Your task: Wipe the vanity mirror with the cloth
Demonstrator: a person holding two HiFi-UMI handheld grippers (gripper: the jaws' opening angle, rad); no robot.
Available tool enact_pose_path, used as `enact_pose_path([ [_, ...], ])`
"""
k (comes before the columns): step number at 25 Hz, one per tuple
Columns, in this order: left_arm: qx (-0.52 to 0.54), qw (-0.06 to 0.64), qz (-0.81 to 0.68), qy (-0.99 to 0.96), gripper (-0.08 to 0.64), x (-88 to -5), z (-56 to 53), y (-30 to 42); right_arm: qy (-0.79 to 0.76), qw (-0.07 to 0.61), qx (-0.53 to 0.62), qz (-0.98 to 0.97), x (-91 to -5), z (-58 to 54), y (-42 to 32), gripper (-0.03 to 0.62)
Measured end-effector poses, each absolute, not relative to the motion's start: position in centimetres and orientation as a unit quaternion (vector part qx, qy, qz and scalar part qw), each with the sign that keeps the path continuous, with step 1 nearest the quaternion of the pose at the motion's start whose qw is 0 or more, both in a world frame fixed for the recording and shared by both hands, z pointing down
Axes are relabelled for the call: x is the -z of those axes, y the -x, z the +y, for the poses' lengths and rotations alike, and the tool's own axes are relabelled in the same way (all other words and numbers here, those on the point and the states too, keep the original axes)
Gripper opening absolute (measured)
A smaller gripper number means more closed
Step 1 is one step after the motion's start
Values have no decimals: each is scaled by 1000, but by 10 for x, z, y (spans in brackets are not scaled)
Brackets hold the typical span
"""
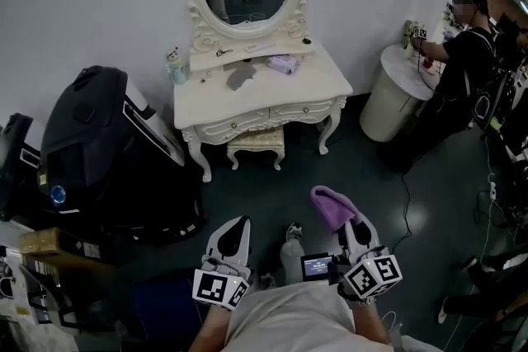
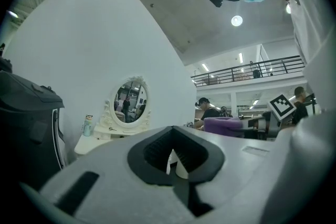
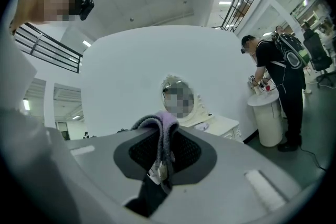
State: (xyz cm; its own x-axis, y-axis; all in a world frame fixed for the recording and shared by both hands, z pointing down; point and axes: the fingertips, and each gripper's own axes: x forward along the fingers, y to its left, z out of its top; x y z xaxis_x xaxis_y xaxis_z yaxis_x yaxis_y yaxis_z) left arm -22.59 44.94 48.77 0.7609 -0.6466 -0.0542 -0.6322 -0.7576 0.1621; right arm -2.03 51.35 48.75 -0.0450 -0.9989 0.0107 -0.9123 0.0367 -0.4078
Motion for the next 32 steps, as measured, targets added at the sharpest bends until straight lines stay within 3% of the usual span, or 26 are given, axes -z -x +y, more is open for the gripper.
enact_pose_path([
  [10, 38, 63, -391, -918, 2, -486, 355, 216, 650, 145, 168, 726, -492, 401, -5, 53],
  [22, 46, 58, -447, -892, 2, -473, 220, 143, 597, 121, 160, 777, -478, 239, -70, 53],
  [32, 44, 68, -448, -890, 2, -480, 156, 79, 594, 108, 164, 780, -483, 167, -130, 54],
])
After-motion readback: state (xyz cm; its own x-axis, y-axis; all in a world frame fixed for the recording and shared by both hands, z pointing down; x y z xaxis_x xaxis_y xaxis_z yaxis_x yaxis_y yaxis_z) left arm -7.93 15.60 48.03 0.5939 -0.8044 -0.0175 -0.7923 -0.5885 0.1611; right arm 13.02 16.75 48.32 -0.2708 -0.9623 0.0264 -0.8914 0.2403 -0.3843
